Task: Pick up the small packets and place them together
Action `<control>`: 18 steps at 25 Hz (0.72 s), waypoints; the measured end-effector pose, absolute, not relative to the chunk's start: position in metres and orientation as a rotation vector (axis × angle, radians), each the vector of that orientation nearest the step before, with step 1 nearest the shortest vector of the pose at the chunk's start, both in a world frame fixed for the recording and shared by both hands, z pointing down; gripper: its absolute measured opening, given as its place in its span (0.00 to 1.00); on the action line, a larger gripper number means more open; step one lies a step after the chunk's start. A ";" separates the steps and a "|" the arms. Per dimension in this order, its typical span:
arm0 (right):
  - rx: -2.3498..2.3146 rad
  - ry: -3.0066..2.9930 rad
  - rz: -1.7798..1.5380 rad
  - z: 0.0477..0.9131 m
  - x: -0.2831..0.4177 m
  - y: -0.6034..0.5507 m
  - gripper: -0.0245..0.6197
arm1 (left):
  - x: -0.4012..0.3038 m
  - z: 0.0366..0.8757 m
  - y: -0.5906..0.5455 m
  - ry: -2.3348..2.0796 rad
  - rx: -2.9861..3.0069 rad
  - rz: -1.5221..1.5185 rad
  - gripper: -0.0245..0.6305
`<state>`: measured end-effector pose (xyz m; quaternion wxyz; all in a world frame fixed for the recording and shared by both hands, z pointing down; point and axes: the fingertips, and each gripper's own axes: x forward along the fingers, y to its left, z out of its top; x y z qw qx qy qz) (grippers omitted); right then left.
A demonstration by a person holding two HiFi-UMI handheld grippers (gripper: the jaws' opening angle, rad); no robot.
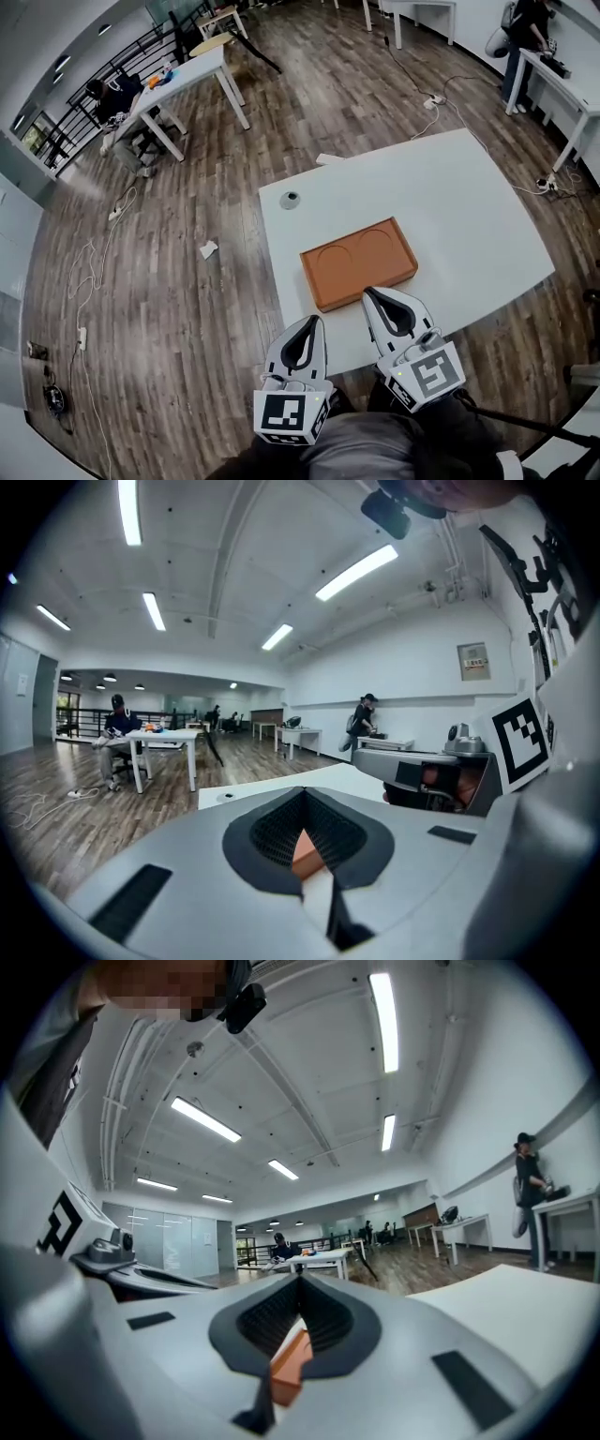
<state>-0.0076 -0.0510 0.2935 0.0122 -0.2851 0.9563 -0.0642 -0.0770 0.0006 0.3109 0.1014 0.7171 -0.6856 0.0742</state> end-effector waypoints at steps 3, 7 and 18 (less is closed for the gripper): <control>-0.968 2.950 -0.174 0.286 0.003 -0.041 0.04 | -0.070 0.301 0.003 -1.986 2.189 0.213 0.04; -1.047 2.922 -0.166 0.282 0.017 -0.038 0.04 | -0.057 0.298 0.001 -1.920 2.255 0.224 0.04; -1.139 2.884 -0.173 0.281 0.036 -0.043 0.04 | -0.039 0.290 -0.009 -1.847 2.327 0.223 0.04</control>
